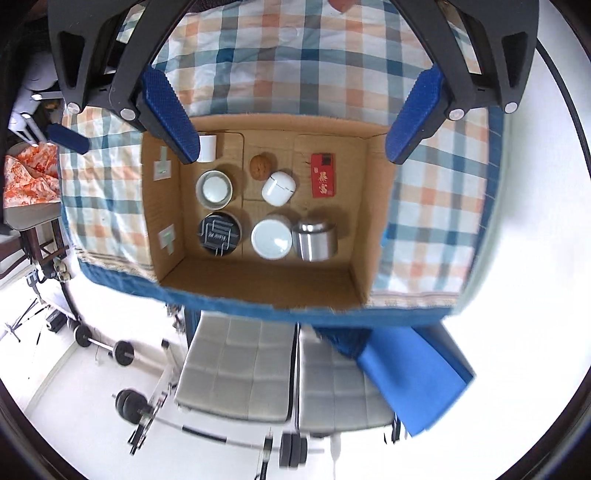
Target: Organize rigid objects
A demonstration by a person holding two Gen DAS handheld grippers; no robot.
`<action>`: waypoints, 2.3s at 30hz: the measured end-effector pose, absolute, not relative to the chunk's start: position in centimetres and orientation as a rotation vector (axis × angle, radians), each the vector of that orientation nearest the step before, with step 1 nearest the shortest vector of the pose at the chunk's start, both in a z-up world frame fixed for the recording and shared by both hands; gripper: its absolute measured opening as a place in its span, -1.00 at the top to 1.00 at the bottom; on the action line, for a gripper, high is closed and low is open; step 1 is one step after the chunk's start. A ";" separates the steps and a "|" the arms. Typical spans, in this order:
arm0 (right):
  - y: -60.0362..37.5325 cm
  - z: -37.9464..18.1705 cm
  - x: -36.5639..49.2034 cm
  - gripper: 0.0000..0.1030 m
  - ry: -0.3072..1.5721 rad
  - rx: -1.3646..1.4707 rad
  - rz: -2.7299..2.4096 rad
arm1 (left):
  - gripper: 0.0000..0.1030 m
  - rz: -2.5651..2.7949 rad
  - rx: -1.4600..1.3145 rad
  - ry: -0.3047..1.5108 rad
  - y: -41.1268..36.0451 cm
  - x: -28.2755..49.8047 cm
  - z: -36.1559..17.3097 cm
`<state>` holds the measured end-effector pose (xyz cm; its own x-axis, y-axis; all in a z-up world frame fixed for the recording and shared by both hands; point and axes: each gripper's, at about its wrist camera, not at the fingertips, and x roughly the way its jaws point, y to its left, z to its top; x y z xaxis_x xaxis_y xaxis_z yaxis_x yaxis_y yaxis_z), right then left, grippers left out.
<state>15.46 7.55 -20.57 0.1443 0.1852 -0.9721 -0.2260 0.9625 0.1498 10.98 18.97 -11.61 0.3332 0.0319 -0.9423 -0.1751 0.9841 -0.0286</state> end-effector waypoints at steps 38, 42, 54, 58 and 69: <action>0.2 -2.4 5.2 -0.98 1.049 -0.012 0.262 | -1.00 0.172 -0.091 0.997 14.9 0.5 0.9; 0.2 -2.4 5.3 -0.98 1.048 -0.011 0.261 | -1.00 0.179 -0.091 0.993 15.0 0.3 1.1; 0.0 -2.3 5.4 -0.98 1.037 -0.018 0.249 | -1.00 0.199 -0.099 0.984 15.1 0.0 1.6; 0.1 -2.3 5.4 -0.98 1.035 -0.020 0.245 | -1.00 0.204 -0.099 0.981 15.1 -0.1 1.6; -0.1 -2.8 5.0 -0.98 1.031 -0.030 0.202 | -1.00 0.211 -0.097 0.995 14.8 -0.1 1.2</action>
